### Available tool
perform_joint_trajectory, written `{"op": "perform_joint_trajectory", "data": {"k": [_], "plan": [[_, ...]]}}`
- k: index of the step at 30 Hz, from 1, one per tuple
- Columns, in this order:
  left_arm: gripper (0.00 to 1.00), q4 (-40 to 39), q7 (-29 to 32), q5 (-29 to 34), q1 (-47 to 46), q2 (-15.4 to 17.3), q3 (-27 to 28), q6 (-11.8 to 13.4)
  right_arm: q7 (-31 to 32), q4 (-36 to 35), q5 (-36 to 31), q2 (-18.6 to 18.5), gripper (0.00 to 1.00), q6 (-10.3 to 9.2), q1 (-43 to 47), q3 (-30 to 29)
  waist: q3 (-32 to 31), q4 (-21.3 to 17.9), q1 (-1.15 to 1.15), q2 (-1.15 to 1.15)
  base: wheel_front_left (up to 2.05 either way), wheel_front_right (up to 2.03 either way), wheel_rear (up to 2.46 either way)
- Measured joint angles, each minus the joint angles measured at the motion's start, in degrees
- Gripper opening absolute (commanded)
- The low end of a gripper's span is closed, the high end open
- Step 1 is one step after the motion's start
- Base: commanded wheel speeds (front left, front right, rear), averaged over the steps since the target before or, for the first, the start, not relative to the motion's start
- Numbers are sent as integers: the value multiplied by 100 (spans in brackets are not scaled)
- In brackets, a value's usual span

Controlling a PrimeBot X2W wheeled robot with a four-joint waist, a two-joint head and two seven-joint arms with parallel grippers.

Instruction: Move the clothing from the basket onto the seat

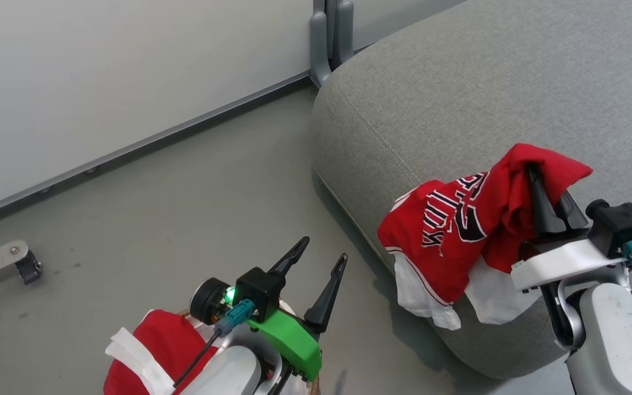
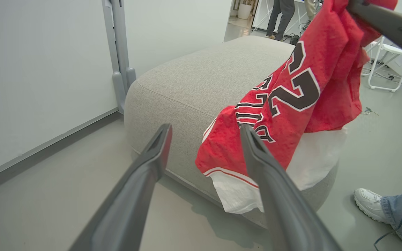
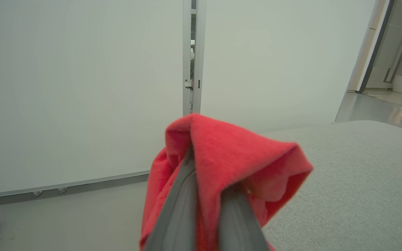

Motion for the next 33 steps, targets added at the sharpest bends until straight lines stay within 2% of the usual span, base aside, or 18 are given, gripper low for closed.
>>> {"op": "perform_joint_trajectory", "data": {"k": [6, 12, 19, 24, 27, 33], "plan": [[100, 0, 0, 136, -125, -16, -20, -49, -1, 232, -4, -191, 0, 1, -642, -15, 247, 140, 0, 0, 0, 0, 0], [100, -59, 0, 274, -370, 41, -52, -81, 4, 730, -68, -592, 0, 1, -2011, -153, 598, 324, 0, 0, 0, 0, 0], [100, -198, 110, 377, -663, 143, -69, -36, 285, 1321, -400, -1517, 0, 1, -3883, -335, 1049, 606, 1, 0, 0, 0, 0], [100, -336, 243, 458, -844, 225, -90, -14, 534, 1995, -654, -2306, 0, 1, -4938, -425, 1381, 850, 1, 0, 0, 0, 0], [100, -423, 292, 514, -949, 282, -108, -13, 601, 2406, -762, -2581, 0, 1, -5266, -517, 1581, 990, 1, 0, 0, 0, 0], [100, -604, 353, 550, -968, 379, -134, 40, 493, 3248, -900, -2616, 0, 1, -5228, -813, 1973, 1185, 2, 0, 0, 0, 0]]}}
